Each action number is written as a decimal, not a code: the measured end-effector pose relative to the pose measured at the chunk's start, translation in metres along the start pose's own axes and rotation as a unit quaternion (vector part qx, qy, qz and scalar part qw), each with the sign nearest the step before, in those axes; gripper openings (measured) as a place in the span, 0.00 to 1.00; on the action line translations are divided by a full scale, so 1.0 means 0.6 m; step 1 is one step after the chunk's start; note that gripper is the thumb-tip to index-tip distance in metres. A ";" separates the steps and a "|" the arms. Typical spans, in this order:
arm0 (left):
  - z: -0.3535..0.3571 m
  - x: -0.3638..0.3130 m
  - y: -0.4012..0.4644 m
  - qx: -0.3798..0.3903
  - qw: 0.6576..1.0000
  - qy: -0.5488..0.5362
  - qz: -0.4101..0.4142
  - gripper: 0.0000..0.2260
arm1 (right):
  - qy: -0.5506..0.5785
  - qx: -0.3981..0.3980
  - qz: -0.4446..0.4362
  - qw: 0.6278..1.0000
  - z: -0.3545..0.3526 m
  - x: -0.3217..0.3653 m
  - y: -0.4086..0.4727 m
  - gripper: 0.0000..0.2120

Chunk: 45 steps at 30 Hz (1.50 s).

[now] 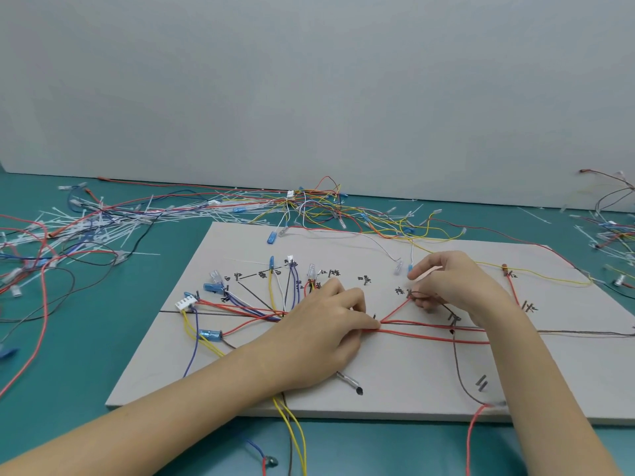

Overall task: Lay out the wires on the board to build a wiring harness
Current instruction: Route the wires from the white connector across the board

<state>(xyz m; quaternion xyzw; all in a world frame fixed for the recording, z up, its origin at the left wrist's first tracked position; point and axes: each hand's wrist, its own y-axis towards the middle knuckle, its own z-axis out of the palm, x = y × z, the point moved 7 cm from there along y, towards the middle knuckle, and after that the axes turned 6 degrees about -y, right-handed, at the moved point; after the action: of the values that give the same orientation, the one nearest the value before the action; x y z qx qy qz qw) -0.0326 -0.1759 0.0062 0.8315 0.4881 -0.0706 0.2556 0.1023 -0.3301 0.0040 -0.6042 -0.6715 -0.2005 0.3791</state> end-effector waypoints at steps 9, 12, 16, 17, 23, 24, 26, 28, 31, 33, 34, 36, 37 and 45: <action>0.001 0.000 -0.001 0.006 1.000 -0.005 -0.005 0.16 | 0.031 0.032 -0.021 0.999 0.006 0.003 -0.005 0.07; 0.002 0.001 -0.001 0.009 1.000 -0.009 -0.009 0.16 | 0.017 0.081 -0.033 0.996 0.009 0.006 -0.011 0.08; 0.002 0.000 -0.001 0.011 1.000 -0.010 -0.011 0.16 | -0.001 0.088 -0.049 0.995 0.007 0.011 -0.016 0.03; 0.002 0.000 -0.001 0.012 1.000 -0.010 -0.012 0.16 | 0.005 0.084 -0.054 0.995 0.006 0.013 -0.016 0.01; 0.000 -0.001 -0.001 0.013 1.000 -0.013 -0.013 0.16 | 0.064 0.064 -0.031 0.995 0.008 0.012 -0.015 0.03; 0.000 -0.001 -0.001 0.013 1.000 -0.012 -0.012 0.16 | 0.062 0.058 -0.030 0.996 0.009 0.012 -0.014 0.02; 0.000 -0.001 -0.001 0.013 1.000 -0.012 -0.012 0.16 | 0.041 0.046 -0.031 0.998 0.008 0.012 -0.012 0.03; 0.000 -0.001 -0.001 0.013 1.000 -0.011 -0.011 0.16 | 0.009 0.039 -0.032 0.999 0.004 0.012 -0.010 0.04; 0.001 -0.001 -0.001 0.013 1.000 -0.012 -0.013 0.16 | -0.012 0.040 -0.022 0.999 -0.001 0.008 -0.008 0.04; 0.001 0.000 -0.001 0.012 1.000 -0.014 -0.014 0.16 | -0.026 0.036 -0.014 0.999 -0.003 0.005 -0.007 0.04; 0.001 0.001 -0.001 0.012 1.000 -0.014 -0.014 0.16 | -0.033 0.031 -0.009 0.999 -0.005 0.005 -0.006 0.05; 0.001 0.000 -0.002 0.013 1.000 -0.015 -0.014 0.16 | -0.036 0.028 0.002 0.999 -0.007 0.004 -0.006 0.06; 0.001 0.000 -0.002 0.013 1.000 -0.014 -0.014 0.16 | -0.035 0.030 0.007 0.999 -0.007 0.004 -0.007 0.07; 0.001 0.000 -0.002 0.011 1.000 -0.012 -0.014 0.16 | -0.003 0.030 -0.003 1.000 -0.014 0.011 -0.010 0.03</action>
<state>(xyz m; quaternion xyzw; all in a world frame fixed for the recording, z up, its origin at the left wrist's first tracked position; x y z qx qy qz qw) -0.0335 -0.1758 0.0052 0.8265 0.4959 -0.0896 0.2510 0.0989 -0.3330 0.0150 -0.5916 -0.6800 -0.1792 0.3942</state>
